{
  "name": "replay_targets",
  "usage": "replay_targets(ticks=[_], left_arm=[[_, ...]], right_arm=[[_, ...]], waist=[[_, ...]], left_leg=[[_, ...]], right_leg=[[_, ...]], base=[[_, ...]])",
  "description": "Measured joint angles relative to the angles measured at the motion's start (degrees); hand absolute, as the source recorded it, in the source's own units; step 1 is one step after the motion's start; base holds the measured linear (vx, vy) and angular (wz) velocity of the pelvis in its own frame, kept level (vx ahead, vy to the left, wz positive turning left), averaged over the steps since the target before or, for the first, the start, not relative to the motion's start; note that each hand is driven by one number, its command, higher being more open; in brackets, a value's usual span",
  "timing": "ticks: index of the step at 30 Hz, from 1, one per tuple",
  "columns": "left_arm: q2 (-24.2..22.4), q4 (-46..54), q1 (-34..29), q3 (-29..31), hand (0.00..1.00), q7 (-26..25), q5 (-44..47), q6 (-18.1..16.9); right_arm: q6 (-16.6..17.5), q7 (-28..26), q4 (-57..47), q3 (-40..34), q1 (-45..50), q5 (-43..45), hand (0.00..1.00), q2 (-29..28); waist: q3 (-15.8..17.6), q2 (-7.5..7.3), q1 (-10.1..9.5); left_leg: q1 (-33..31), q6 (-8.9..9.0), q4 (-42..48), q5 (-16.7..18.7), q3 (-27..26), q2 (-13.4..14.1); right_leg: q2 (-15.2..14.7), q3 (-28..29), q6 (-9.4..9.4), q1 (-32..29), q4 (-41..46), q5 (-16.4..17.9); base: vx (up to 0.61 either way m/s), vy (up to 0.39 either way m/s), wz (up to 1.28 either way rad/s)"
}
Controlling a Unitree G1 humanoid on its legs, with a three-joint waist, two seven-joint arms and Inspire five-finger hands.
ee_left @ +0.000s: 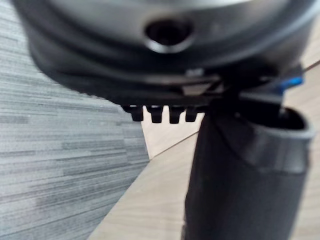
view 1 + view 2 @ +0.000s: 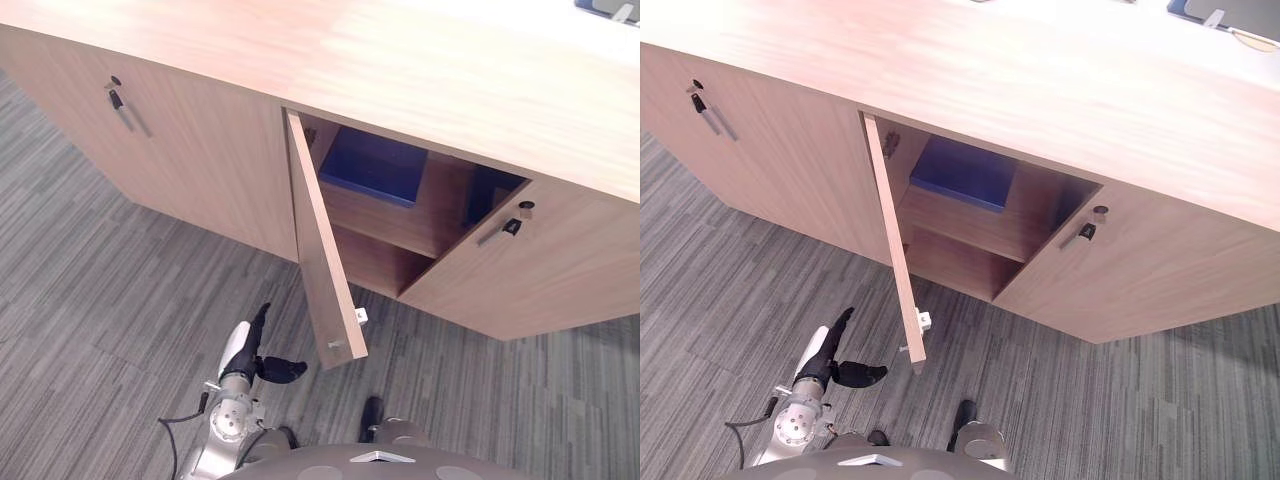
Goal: Walk over to the cabinet, pick up the folder, carry it to the office cabinet, place the folder inside the office cabinet, then close the office cabinet door
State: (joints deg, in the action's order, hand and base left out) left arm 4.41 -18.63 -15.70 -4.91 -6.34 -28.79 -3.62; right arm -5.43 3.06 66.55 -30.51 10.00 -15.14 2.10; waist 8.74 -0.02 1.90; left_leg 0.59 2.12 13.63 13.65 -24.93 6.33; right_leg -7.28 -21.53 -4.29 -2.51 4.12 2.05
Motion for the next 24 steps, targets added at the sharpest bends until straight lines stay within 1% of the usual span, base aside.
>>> replay_targets(ticks=[2, 4, 6, 8, 11, 12, 14, 15, 16, 17, 18, 19, 20, 24], left_arm=[[0.11, -1.06, 0.59, -0.51, 1.0, -0.73, 0.05, 0.01], [0.45, -2.98, 1.97, -2.06, 1.0, -1.14, 0.26, 0.17], [1.17, -4.58, 2.88, -5.8, 1.0, -1.07, 0.26, 0.2], [1.73, -4.98, 3.73, -8.85, 1.0, -0.94, 0.22, 0.19], [2.75, -7.81, 7.82, -14.6, 1.0, -0.59, -0.11, 0.19], [3.46, -9.89, 10.97, -17.69, 1.0, -0.47, -0.64, 0.21], [3.74, -12.33, 13.31, -18.96, 1.0, -0.9, -1.1, 0.81], [4.46, -14.06, 15.61, -20.81, 1.0, -0.84, -1.49, 0.99], [4.82, -15.92, 18.33, -21.91, 1.0, -0.75, -1.73, 1.37], [4.98, -16.96, 19.85, -22.46, 1.0, -0.69, -2.52, 1.5], [5.41, -19.01, 22.89, -23.94, 1.0, -0.64, -3.49, 1.59], [5.78, -20.08, 25.22, -25.34, 1.0, -0.64, -3.48, 1.59], [5.8, -20.27, 26.13, -25.88, 1.0, -0.66, -3.48, 1.59], [5.33, -20.32, 31.72, -31.76, 1.0, -1.06, -4.55, 0.99]], right_arm=[[-0.01, 0.17, 0.1, 0.67, 0.04, 0.43, 1.0, 0.04], [-0.02, 0.41, 0.18, 0.78, 0.37, 1.18, 1.0, 0.24], [-0.13, 1.15, 0.25, 0.8, 0.77, 2.3, 1.0, 0.57], [-0.13, 1.38, 0.25, 0.8, 0.93, 2.6, 1.0, 0.64], [-0.1, 1.48, 0.2, 0.78, 0.88, 3.17, 1.0, 0.71], [-0.07, 1.75, 0.21, 0.76, 0.93, 3.92, 1.0, 0.67], [-0.03, 2.22, 0.21, 0.59, 1.31, 4.57, 1.0, 0.69], [0.09, 2.41, 0.16, 0.21, 1.43, 4.78, 1.0, 0.95], [0.31, 2.45, 0.11, 0.08, 1.3, 4.72, 1.0, 0.96], [0.52, 2.44, 0.12, 0.0, 1.23, 4.71, 1.0, 0.96], [0.85, 2.43, 0.15, -0.5, 1.14, 4.72, 1.0, 0.9], [0.91, 2.39, 0.16, -0.63, 1.04, 4.72, 1.0, 0.82], [0.95, 2.39, 0.15, -0.81, 1.02, 4.72, 1.0, 0.76], [1.06, 2.41, 0.13, -2.49, 0.97, 4.65, 1.0, 0.17]], waist=[[0.01, 0.33, 0.07], [-0.15, 0.77, 0.09], [-0.61, 1.49, 0.3], [-0.71, 1.66, 0.36], [-0.83, 1.78, 1.35], [-0.85, 1.76, 1.7], [-0.87, 1.91, 1.73], [-1.09, 2.03, 2.16], [-1.15, 2.13, 3.1], [-1.16, 2.14, 3.37], [-1.17, 2.15, 3.76], [-1.18, 2.14, 4.52], [-1.18, 2.13, 4.82], [-1.32, 1.95, 6.56]], left_leg=[[0.55, 0.18, -0.95, -0.51, 0.0, -0.05], [1.43, 0.19, -1.75, -0.89, -0.02, -0.35], [2.5, 0.04, -3.11, -1.39, -0.2, -1.03], [2.89, -0.07, -3.5, -1.46, -0.74, -1.49], [3.04, -0.15, -3.96, -1.53, -1.55, -2.08], [3.3, -0.15, -3.96, -1.53, -2.14, -2.33], [3.92, -0.16, -4.01, -1.53, -2.46, -2.53], [4.11, -0.16, -4.0, -1.53, -2.59, -2.62], [4.07, -0.16, -4.05, -1.53, -2.59, -2.74], [4.07, -0.16, -4.06, -1.53, -2.59, -2.8], [4.07, -0.16, -4.05, -1.53, -2.59, -2.87], [4.0, -0.17, -4.05, -1.53, -2.58, -2.98], [3.99, -0.17, -4.05, -1.53, -2.59, -3.08], [4.21, -0.21, -3.93, -1.5, -3.07, -3.52]], right_leg=[[0.41, 0.03, 0.54, 0.74, -1.32, -0.75], [0.54, 0.12, 0.49, 1.68, -2.44, -1.3], [0.58, 0.87, 0.46, 2.68, -4.24, -2.55], [0.84, 1.82, 0.28, 2.97, -5.73, -3.73], [0.95, 3.34, 0.32, 3.0, -7.75, -5.8], [0.95, 4.56, 0.37, 2.99, -8.57, -6.75], [0.93, 5.94, 0.36, 2.9, -8.57, -7.19], [0.95, 6.5, 0.31, 2.78, -8.57, -7.57], [0.89, 6.74, 0.27, 2.55, -8.58, -7.93], [0.87, 7.0, 0.32, 2.4, -8.59, -8.17], [0.89, 7.59, 0.4, 2.1, -8.6, -8.66], [0.86, 7.91, 0.43, 1.84, -8.61, -9.06], [0.81, 8.02, 0.45, 1.71, -8.61, -9.2], [0.47, 9.33, 0.28, 1.52, -8.97, -9.86]], base=[[-0.05, -0.056, -0.02], [-0.05, -0.018, -0.04], [-0.05, 0.025, -0.1], [-0.07, 0.037, -0.23], [-0.11, 0.054, -0.28], [-0.12, 0.054, -0.35], [-0.11, 0.038, -0.37], [-0.14, 0.025, -0.26], [-0.15, 0.021, -0.18], [-0.19, 0.02, -0.17], [-0.21, 0.017, -0.2], [-0.21, 0.014, -0.19], [-0.17, 0.009, -0.15], [-0.14, 0.013, -0.11]])
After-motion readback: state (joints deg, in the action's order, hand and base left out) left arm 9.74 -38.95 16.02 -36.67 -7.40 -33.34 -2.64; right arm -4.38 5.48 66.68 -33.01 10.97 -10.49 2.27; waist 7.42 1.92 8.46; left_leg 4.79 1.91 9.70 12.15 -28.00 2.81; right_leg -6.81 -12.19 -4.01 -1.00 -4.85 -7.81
